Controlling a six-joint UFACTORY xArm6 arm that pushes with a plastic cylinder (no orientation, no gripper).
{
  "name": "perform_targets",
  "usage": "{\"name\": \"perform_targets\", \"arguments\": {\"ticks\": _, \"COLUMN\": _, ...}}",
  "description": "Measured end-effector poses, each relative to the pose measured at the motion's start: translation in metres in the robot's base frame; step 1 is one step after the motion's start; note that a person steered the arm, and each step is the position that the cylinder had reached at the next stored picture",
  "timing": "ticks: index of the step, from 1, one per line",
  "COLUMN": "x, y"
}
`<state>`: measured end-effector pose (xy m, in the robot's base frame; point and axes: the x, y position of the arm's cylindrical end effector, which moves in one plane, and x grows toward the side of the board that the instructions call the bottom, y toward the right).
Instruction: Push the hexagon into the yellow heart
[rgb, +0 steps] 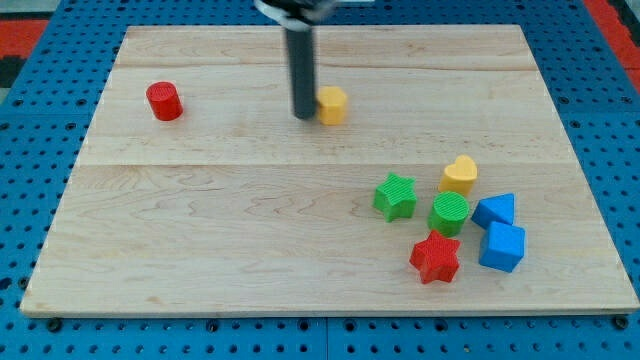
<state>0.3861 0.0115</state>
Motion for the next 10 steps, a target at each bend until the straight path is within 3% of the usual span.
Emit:
{"name": "perform_targets", "arguments": {"ticks": 2, "x": -0.053, "y": -0.004}}
{"name": "perform_targets", "arguments": {"ticks": 3, "x": -0.034, "y": 0.070}}
{"name": "perform_targets", "arguments": {"ticks": 5, "x": 0.037, "y": 0.080}}
{"name": "perform_targets", "arguments": {"ticks": 6, "x": -0.005, "y": 0.087}}
{"name": "perform_targets", "arguments": {"ticks": 7, "x": 0.019, "y": 0.135}}
{"name": "perform_targets", "arguments": {"ticks": 8, "x": 0.055, "y": 0.143}}
{"name": "perform_targets", "arguments": {"ticks": 9, "x": 0.032, "y": 0.145}}
{"name": "perform_targets", "arguments": {"ticks": 10, "x": -0.040, "y": 0.140}}
